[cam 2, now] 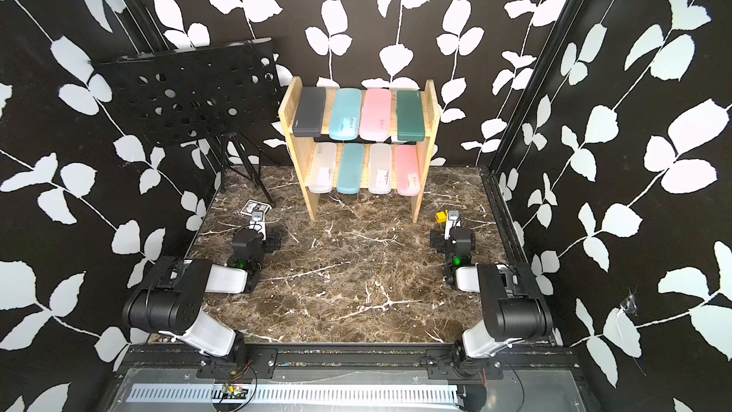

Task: Remove the pencil cases from the shelf
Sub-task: Pick up the pencil case from the shelf.

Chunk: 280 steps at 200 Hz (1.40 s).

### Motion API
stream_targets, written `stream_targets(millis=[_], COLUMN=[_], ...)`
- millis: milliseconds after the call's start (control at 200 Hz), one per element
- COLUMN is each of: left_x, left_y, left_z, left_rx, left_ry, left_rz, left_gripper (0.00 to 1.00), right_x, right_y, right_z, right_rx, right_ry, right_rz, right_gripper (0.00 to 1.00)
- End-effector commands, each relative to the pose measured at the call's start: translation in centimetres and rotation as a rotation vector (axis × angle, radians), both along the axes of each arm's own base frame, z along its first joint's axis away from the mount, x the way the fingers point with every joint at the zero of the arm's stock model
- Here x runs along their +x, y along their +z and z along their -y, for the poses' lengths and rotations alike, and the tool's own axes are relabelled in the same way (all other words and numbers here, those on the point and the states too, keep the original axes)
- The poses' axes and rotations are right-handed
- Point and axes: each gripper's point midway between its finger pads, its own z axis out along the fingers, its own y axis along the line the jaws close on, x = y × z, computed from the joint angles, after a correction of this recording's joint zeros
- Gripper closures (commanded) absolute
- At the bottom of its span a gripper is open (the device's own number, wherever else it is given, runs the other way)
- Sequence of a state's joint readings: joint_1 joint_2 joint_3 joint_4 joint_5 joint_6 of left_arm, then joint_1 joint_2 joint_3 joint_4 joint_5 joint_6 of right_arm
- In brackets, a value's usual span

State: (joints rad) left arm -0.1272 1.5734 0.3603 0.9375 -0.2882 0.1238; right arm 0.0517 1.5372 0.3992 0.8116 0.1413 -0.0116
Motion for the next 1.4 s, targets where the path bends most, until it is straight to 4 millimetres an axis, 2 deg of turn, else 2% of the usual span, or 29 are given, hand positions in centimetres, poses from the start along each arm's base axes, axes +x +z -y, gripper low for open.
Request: stream_targets(millis=[0, 645, 695, 775, 870, 930, 980, 1040, 1135, 1245, 1305, 1395], left_x=[0.6, 0.9, 0.9, 1.1, 1.2, 1.1, 0.7, 0.2, -0.7, -1.7, -2.4, -2.8], left_y=[1.5, 1.2, 1.4, 2.9, 5.1, 7.6, 9.5, 11.9, 15.0, 17.5, 19.1, 20.5], left_z=[-0.1, -0.4, -0.6, -0.9, -0.4, -0.1, 0.7, 2.3, 6.2, 9.6, 11.2, 13.6], left_rx=[-0.012, -0.058, -0.054, -0.052, -0.052, -0.135, -0.253, -0.438, -0.761, -1.140, -1.260, -1.310], left_ry=[0.004, -0.020, -0.011, 0.012, -0.018, -0.007, -0.015, -0.057, -0.206, -0.325, -0.385, -0.403], left_rz=[0.044, 0.021, 0.028, 0.019, -0.039, -0.011, 0.020, 0.054, 0.071, 0.085, 0.123, 0.098], left_gripper=[0.01, 0.01, 0.01, 0.01, 0.01, 0.01, 0.01, 0.01, 0.01, 0.01, 0.01, 0.01], right_x=[0.3, 0.5, 0.5, 0.3, -0.3, -1.2, -2.5, -3.8, -5.6, -7.3, -8.0, -8.6], right_y=[1.2, 1.0, 1.5, 3.2, 6.7, 8.8, 9.7, 10.8, 12.5, 13.5, 13.9, 14.2], right_z=[0.1, 0.2, 0.3, 0.7, 1.3, 1.6, 2.4, 2.8, 2.5, 2.2, 2.2, 1.9], right_rx=[-0.002, 0.022, 0.021, 0.016, 0.002, -0.013, -0.018, -0.015, -0.001, 0.028, 0.045, 0.063], right_ry=[0.001, 0.012, 0.005, -0.020, -0.080, -0.137, -0.217, -0.276, -0.299, -0.302, -0.311, -0.308], right_rz=[0.048, 0.036, 0.056, 0.039, 0.025, 0.019, -0.026, -0.050, -0.057, -0.088, -0.111, -0.142], right_gripper=[0.00, 0.00, 0.01, 0.01, 0.00, 0.01, 0.01, 0.00, 0.01, 0.01, 0.01, 0.01])
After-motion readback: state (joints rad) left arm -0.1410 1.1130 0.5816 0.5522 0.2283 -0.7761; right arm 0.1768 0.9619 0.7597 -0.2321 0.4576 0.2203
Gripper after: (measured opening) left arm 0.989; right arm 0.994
